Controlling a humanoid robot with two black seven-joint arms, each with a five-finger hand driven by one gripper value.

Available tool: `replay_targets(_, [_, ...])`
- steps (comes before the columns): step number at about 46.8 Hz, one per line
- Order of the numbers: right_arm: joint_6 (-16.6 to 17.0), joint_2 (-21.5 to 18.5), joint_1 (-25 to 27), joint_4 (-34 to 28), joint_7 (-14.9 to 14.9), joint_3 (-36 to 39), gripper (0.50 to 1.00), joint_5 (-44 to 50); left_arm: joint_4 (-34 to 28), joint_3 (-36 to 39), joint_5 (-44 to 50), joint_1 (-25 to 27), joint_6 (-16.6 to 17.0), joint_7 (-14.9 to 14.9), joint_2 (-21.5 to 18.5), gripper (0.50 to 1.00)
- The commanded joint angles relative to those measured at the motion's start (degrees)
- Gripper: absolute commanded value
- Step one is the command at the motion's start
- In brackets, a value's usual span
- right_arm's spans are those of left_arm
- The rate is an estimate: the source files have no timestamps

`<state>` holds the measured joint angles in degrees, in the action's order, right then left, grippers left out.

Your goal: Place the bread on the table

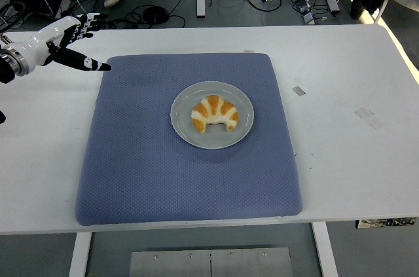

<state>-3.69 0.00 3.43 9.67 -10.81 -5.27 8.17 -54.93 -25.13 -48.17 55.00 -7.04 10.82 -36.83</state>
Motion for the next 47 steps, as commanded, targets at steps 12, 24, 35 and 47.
replay_targets(12, [0.00, 0.00, 0.00, 0.00, 0.00, 0.00, 1.000, 0.00, -0.01, 0.08, 0.00, 0.20, -0.08, -0.01, 0.00, 0.989])
replay_targets(24, [0.00, 0.00, 0.00, 0.00, 0.00, 0.00, 1.000, 0.00, -0.01, 0.08, 0.00, 0.46, -0.25, -0.01, 0.17, 0.989])
replay_targets(35, [0.00, 0.00, 0.00, 0.00, 0.00, 0.00, 1.000, 0.00, -0.01, 0.26, -0.26, 0.46, -0.78, -0.27, 2.90, 0.989])
replay_targets(47, [0.00, 0.00, 0.00, 0.00, 0.00, 0.00, 1.000, 0.00, 0.17, 1.57, -0.88, 2.39, -1.13, -0.10, 6.32, 0.989])
